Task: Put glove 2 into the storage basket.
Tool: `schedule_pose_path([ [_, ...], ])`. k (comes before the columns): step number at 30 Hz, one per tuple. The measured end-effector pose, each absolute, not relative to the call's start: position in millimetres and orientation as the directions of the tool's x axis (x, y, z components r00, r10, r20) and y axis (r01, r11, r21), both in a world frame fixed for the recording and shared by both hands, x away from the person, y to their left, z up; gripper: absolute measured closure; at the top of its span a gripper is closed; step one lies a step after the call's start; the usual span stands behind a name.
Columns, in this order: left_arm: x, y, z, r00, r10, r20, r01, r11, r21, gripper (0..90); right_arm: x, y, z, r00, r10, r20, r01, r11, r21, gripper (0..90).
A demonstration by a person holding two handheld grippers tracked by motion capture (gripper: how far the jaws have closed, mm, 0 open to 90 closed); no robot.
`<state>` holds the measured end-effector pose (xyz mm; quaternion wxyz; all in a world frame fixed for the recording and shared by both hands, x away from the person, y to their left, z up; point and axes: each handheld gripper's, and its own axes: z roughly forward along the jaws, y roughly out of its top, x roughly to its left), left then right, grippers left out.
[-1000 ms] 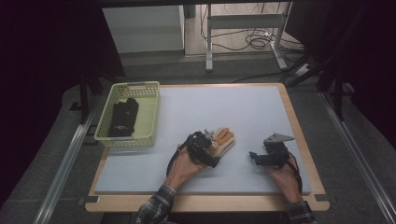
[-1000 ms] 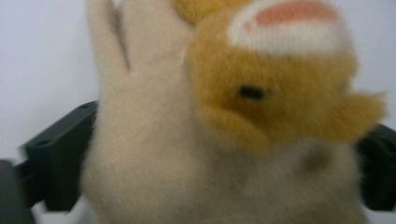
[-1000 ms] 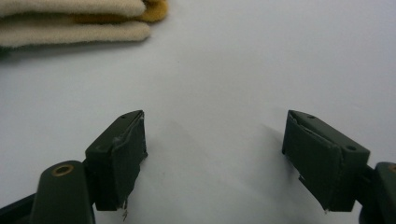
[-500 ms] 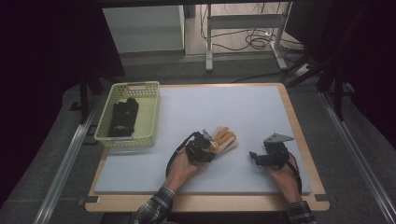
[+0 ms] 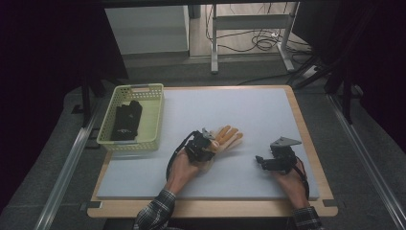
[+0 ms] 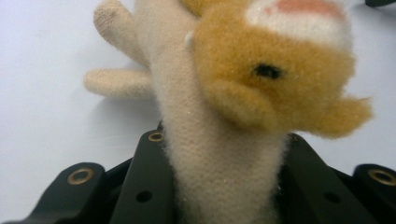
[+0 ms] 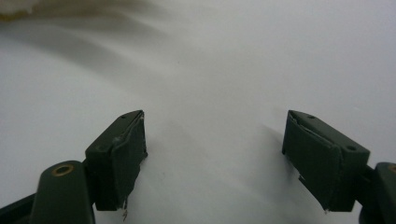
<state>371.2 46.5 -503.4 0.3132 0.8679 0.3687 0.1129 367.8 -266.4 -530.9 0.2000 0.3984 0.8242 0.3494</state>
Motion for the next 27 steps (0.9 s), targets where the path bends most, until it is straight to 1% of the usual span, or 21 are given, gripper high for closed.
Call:
schedule_pose_path([
  [7, 375.4, 60.9, -490.0, 0.681, 0.731, -0.033, 0.58, -0.512, 0.633, 73.3, 367.6, -266.3, -531.0, -0.602, 0.797, -0.053, 0.516, 0.439, 0.736, 21.1],
  [27, 398.9, 130.6, -438.0, 0.518, 0.856, 0.012, 0.644, -0.399, 0.653, 73.1, 367.4, -266.2, -530.9, -0.601, 0.798, -0.052, 0.518, 0.438, 0.735, 21.0],
])
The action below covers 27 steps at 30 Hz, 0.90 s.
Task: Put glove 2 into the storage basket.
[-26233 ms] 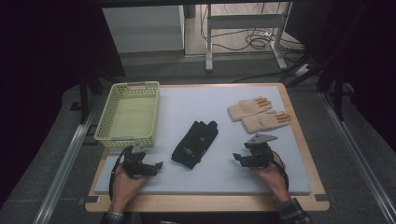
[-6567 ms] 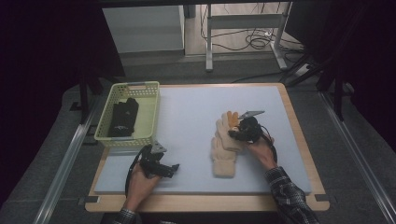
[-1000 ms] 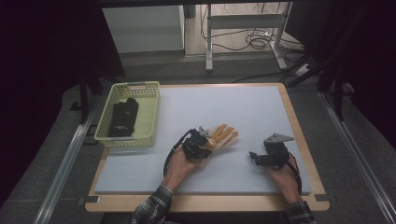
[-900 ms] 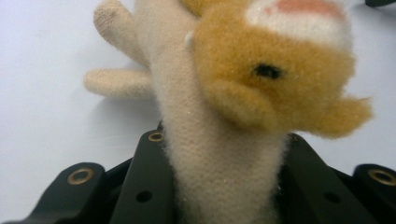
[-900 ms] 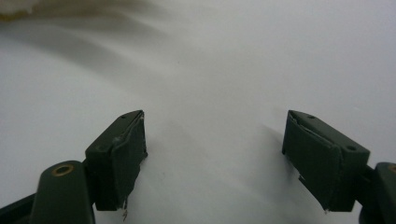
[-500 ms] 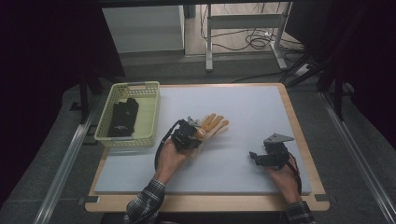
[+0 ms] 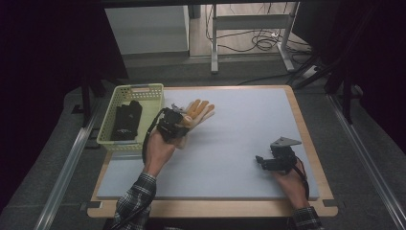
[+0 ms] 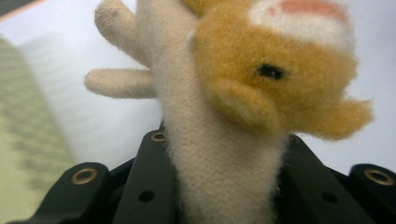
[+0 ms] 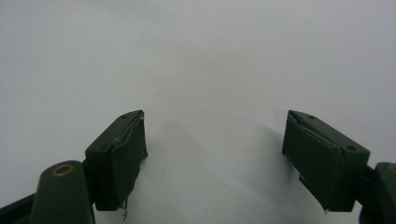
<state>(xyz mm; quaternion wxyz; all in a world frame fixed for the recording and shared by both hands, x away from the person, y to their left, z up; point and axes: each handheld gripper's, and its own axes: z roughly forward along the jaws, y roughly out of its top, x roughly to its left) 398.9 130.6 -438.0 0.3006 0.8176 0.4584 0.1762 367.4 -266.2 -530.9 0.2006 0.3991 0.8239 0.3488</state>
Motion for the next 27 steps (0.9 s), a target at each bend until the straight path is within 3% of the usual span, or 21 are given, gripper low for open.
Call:
schedule_pose_path([
  [16, 410.5, 219.7, -410.9, 0.321, 0.946, 0.044, 0.697, -0.268, 0.666, 72.4, 367.5, -266.3, -531.1, -0.602, 0.797, -0.055, 0.515, 0.44, 0.735, 21.0],
  [27, 424.5, 270.7, -423.9, 0.19, 0.981, 0.032, 0.746, -0.166, 0.645, 71.6, 367.5, -266.2, -531.2, -0.601, 0.798, -0.053, 0.516, 0.437, 0.736, 21.0],
])
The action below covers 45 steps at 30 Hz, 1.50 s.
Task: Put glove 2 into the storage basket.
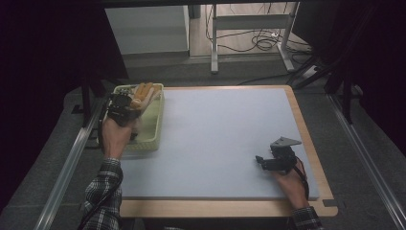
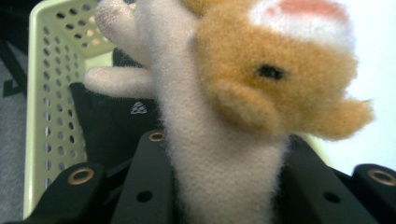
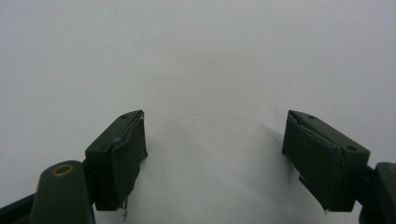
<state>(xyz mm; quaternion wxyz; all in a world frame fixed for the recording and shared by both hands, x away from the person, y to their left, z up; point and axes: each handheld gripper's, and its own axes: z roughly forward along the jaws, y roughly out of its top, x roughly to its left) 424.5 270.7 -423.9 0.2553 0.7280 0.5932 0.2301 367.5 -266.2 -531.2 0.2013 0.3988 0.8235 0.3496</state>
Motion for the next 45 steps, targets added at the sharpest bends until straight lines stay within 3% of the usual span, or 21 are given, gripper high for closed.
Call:
schedule_pose_path([
  [9, 454.2, 280.2, -456.5, 0.134, 0.991, 0.018, 0.798, -0.118, 0.591, 70.7, 367.6, -266.2, -531.2, -0.601, 0.798, -0.052, 0.516, 0.437, 0.737, 21.0],
  [19, 485.1, 259.4, -482.7, 0.173, 0.984, 0.052, 0.858, -0.176, 0.482, 66.6, 367.6, -266.3, -531.2, -0.601, 0.797, -0.052, 0.516, 0.437, 0.737, 21.0],
  [22, 491.8, 252.0, -488.5, 0.201, 0.977, 0.067, 0.876, -0.21, 0.434, 53.1, 367.6, -266.3, -531.2, -0.601, 0.797, -0.052, 0.516, 0.437, 0.737, 21.0],
  [26, 496.2, 247.9, -493.3, 0.224, 0.972, 0.069, 0.887, -0.232, 0.399, 26.9, 367.6, -266.3, -531.2, -0.601, 0.797, -0.052, 0.516, 0.437, 0.737, 21.0],
  [31, 491.1, 252.6, -485.6, 0.216, 0.976, 0.015, 0.884, -0.202, 0.421, 13.0, 367.6, -266.3, -531.3, -0.601, 0.797, -0.052, 0.516, 0.437, 0.737, 21.0],
  [36, 483.0, 262.6, -477.3, 0.219, 0.975, -0.034, 0.867, -0.179, 0.466, 11.4, 367.6, -266.3, -531.2, -0.601, 0.798, -0.052, 0.516, 0.437, 0.737, 21.0],
  [39, 479.4, 271.2, -471.7, 0.204, 0.978, -0.045, 0.858, -0.156, 0.49, 15.5, 367.6, -266.2, -531.2, -0.601, 0.798, -0.052, 0.516, 0.437, 0.737, 21.0],
  [45, 479.3, 275.3, -472.6, 0.226, 0.971, -0.08, 0.861, -0.161, 0.482, 46.1, 367.6, -266.2, -531.2, -0.601, 0.797, -0.052, 0.516, 0.437, 0.737, 21.0],
])
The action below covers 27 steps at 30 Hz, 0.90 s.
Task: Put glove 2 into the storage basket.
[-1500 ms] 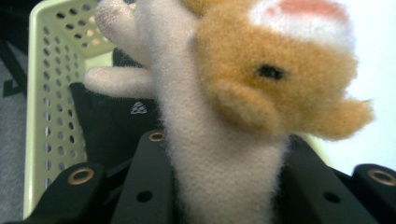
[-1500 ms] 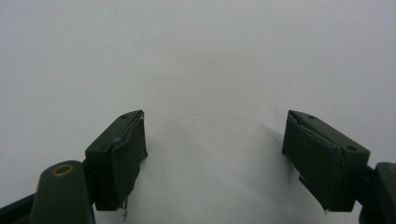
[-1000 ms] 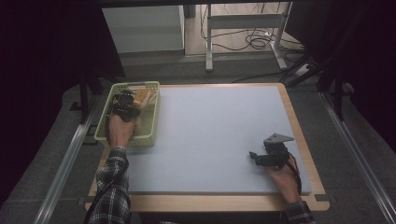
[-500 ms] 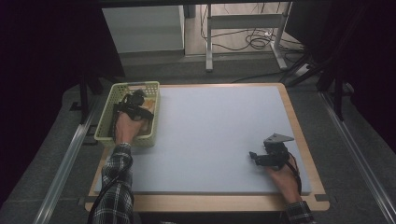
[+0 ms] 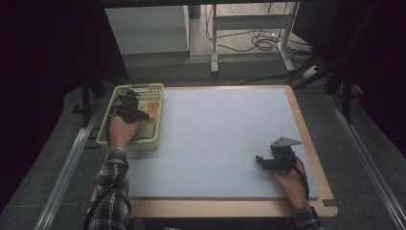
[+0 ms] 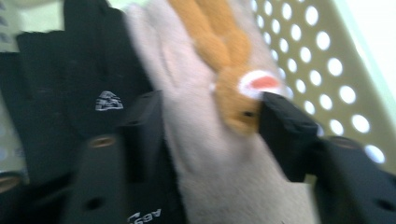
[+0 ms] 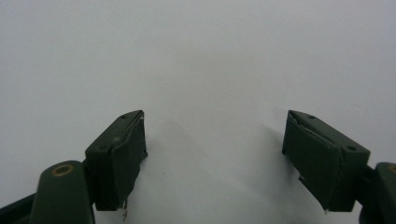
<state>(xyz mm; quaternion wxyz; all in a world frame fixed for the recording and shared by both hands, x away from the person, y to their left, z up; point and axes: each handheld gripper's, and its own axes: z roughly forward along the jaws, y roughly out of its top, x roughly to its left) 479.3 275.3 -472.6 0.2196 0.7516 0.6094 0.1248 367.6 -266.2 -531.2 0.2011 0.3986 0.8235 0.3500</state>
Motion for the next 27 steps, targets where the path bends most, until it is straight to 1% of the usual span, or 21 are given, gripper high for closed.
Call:
schedule_pose_path([
  [3, 484.0, 271.7, -475.2, 0.241, 0.964, -0.113, 0.866, -0.161, 0.473, 54.8, 367.6, -266.2, -531.2, -0.601, 0.798, -0.052, 0.516, 0.437, 0.737, 21.0],
  [4, 486.1, 270.1, -475.8, 0.248, 0.961, -0.12, 0.869, -0.166, 0.466, 56.4, 367.6, -266.2, -531.2, -0.601, 0.797, -0.052, 0.516, 0.437, 0.737, 21.0],
  [7, 492.3, 262.7, -479.8, 0.253, 0.957, -0.139, 0.877, -0.166, 0.45, 58.5, 367.6, -266.2, -531.2, -0.601, 0.798, -0.052, 0.516, 0.437, 0.737, 21.0],
  [10, 494.9, 257.6, -481.9, 0.269, 0.955, -0.122, 0.877, -0.19, 0.441, 59.1, 367.6, -266.3, -531.2, -0.601, 0.797, -0.052, 0.516, 0.437, 0.737, 21.1],
  [13, 493.3, 260.5, -479.5, 0.263, 0.958, -0.118, 0.87, -0.182, 0.458, 58.7, 367.6, -266.3, -531.2, -0.601, 0.797, -0.052, 0.516, 0.437, 0.737, 21.0],
  [14, 492.0, 262.2, -478.1, 0.254, 0.96, -0.115, 0.866, -0.173, 0.468, 57.5, 367.6, -266.3, -531.2, -0.601, 0.797, -0.052, 0.516, 0.437, 0.737, 21.1],
  [16, 488.4, 266.9, -474.8, 0.245, 0.963, -0.109, 0.852, -0.16, 0.499, 51.7, 367.6, -266.3, -531.2, -0.601, 0.797, -0.051, 0.516, 0.437, 0.737, 21.0],
  [18, 485.0, 271.8, -472.5, 0.24, 0.963, -0.125, 0.843, -0.143, 0.518, 47.6, 367.6, -266.3, -531.3, -0.601, 0.797, -0.052, 0.516, 0.437, 0.737, 21.0],
  [23, 478.6, 280.6, -471.8, 0.221, 0.966, -0.134, 0.819, -0.11, 0.564, 29.4, 367.6, -266.2, -531.3, -0.601, 0.797, -0.052, 0.516, 0.437, 0.737, 21.0],
  [27, 472.9, 285.9, -471.0, 0.214, 0.967, -0.138, 0.798, -0.092, 0.596, 17.6, 367.6, -266.2, -531.3, -0.601, 0.797, -0.052, 0.516, 0.437, 0.737, 21.0],
])
